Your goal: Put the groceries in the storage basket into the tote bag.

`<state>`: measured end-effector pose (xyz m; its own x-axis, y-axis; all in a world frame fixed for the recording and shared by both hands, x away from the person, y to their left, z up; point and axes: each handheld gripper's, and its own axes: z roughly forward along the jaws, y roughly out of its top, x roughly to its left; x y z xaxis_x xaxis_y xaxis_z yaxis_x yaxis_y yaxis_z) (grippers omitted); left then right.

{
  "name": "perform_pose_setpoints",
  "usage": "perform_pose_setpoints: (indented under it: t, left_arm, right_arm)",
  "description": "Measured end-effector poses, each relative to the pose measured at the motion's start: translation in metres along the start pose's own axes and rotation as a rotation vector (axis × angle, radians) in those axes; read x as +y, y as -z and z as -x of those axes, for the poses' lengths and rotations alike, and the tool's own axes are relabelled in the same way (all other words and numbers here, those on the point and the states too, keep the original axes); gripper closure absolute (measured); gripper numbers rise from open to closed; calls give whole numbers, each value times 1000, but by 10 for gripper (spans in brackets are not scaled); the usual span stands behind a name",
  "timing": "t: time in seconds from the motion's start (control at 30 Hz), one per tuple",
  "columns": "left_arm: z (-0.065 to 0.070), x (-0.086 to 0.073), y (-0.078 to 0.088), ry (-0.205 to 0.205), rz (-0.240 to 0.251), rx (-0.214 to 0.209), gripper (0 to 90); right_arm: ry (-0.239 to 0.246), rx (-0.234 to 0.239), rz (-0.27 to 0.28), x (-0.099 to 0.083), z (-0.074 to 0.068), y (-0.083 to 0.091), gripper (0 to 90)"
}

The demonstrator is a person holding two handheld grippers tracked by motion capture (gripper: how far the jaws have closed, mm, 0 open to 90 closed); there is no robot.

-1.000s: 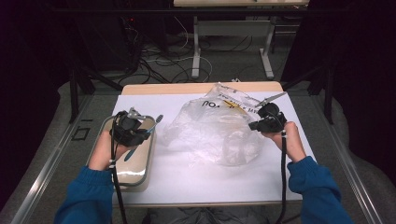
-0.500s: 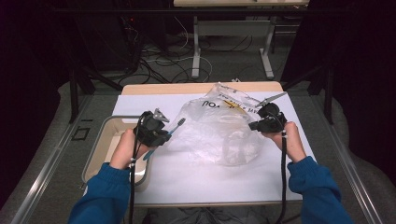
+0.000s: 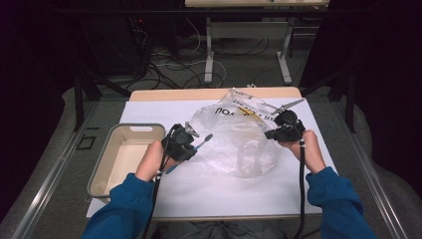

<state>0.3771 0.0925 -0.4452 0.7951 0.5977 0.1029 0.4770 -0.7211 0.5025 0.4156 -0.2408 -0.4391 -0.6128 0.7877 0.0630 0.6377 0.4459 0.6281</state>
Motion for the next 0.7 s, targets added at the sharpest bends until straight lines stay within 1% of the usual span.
perform_pose_setpoints:
  t: [0.03, 0.13, 0.17, 0.23, 0.27, 0.33, 0.37, 0.43, 0.47, 0.5, 0.57, 0.6, 0.67, 0.7]
  left_arm:
    - [2, 1, -3, -1, -13, -2, 788]
    - [4, 3, -12, -5, -32, -5, 787]
    - [4, 4, -15, 2, -29, -5, 787]
    - [4, 6, -21, 1, -46, -6, 787]
    - [5, 6, -23, 9, -43, -3, 787]
    - [6, 8, -29, 11, -56, -3, 787]
    - [6, 9, -32, 18, -49, -3, 787]
    - [7, 11, -38, 17, -66, 0, 787]
    - [7, 12, -42, 27, -62, -3, 787]
    - [6, 13, -45, 23, -76, -8, 787]
    - [7, 15, -52, 36, -69, 4, 787]
    - [7, 16, -55, 35, -73, 8, 787]
    - [7, 18, -59, 56, -59, 18, 787]
    - [7, 20, -61, 53, -57, 21, 787]
  right_arm:
    - [-2, -1, 0, 0, 0, 0, 900]
    - [-3, 2, 0, 0, 1, 0, 900]
    - [-4, 5, 0, 0, 0, 0, 900]
    - [-3, 7, 0, 0, 0, -1, 900]
    - [-2, 7, 0, 0, 0, -1, 900]
    - [-4, 6, 1, 0, 1, 0, 900]
    - [-5, 6, 1, 0, 1, 0, 900]
    - [-6, 7, 1, 0, 0, 0, 900]
    - [-7, 4, 1, 0, 0, 0, 900]
    - [-6, 6, 1, 0, 0, 0, 900]
    - [-2, 6, 4, 0, 0, 0, 900]
    - [-2, 7, 4, 0, 0, 1, 900]
    - [-5, 7, 3, 0, 0, 1, 900]
    - [-7, 8, 3, 0, 0, 1, 900]
